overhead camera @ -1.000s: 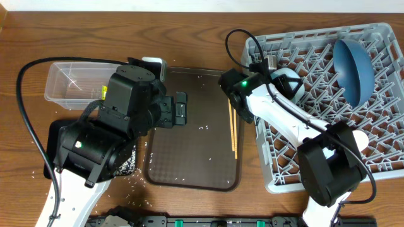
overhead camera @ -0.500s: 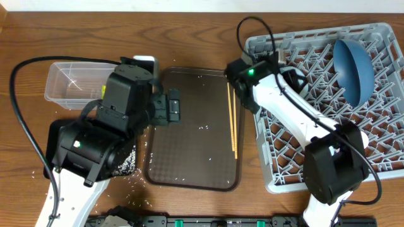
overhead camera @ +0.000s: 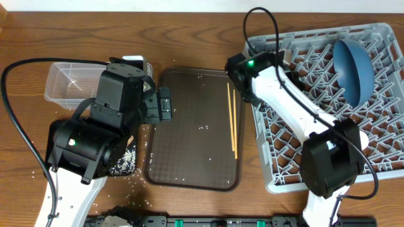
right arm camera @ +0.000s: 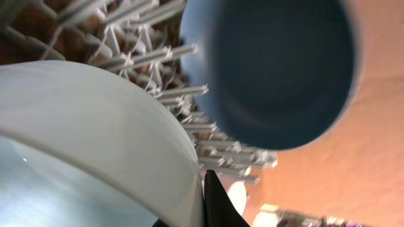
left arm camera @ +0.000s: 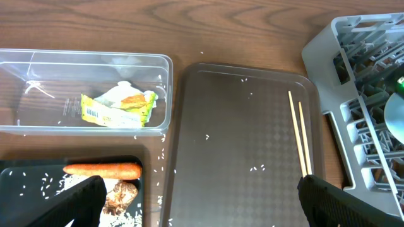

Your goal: Sort waste into correct bins and load items into the dishwasher rack

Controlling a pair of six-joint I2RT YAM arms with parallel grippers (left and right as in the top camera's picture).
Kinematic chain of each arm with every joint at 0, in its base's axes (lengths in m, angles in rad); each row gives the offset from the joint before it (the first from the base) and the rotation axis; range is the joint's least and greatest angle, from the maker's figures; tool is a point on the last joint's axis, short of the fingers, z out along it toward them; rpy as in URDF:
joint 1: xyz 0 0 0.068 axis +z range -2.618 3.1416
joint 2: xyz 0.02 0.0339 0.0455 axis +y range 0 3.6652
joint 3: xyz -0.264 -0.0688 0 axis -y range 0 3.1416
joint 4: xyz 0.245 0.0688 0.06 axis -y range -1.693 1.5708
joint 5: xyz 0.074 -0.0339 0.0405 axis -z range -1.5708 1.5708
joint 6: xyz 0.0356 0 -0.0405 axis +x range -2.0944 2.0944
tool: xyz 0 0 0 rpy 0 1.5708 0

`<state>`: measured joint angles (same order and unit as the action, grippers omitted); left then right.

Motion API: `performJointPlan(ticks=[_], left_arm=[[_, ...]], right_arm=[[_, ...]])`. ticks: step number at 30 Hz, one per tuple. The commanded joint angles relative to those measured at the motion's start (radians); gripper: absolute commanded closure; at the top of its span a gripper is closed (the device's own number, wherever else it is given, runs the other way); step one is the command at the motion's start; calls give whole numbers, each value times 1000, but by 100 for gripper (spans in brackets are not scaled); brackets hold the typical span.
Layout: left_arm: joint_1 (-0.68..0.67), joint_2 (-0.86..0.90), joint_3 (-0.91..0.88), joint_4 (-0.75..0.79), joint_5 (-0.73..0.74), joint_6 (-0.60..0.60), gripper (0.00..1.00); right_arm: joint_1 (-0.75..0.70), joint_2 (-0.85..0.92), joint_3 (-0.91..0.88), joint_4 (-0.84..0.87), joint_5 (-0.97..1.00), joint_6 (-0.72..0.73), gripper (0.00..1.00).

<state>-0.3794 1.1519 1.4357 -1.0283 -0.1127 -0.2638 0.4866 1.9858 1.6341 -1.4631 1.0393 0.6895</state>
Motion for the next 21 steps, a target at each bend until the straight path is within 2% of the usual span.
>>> performJointPlan(ticks=[1,9,21], left_arm=[[5,-3,13,-3,-19,9,2],[5,-2,13,-3,-19,9,2],[5,-2,13,-15,-18,9,2]], right_arm=[[-61,5,-3,8,-20,95,99],[-69,4,2,0,135,-3,99],[-48,29,1,-7,108,-26,99]])
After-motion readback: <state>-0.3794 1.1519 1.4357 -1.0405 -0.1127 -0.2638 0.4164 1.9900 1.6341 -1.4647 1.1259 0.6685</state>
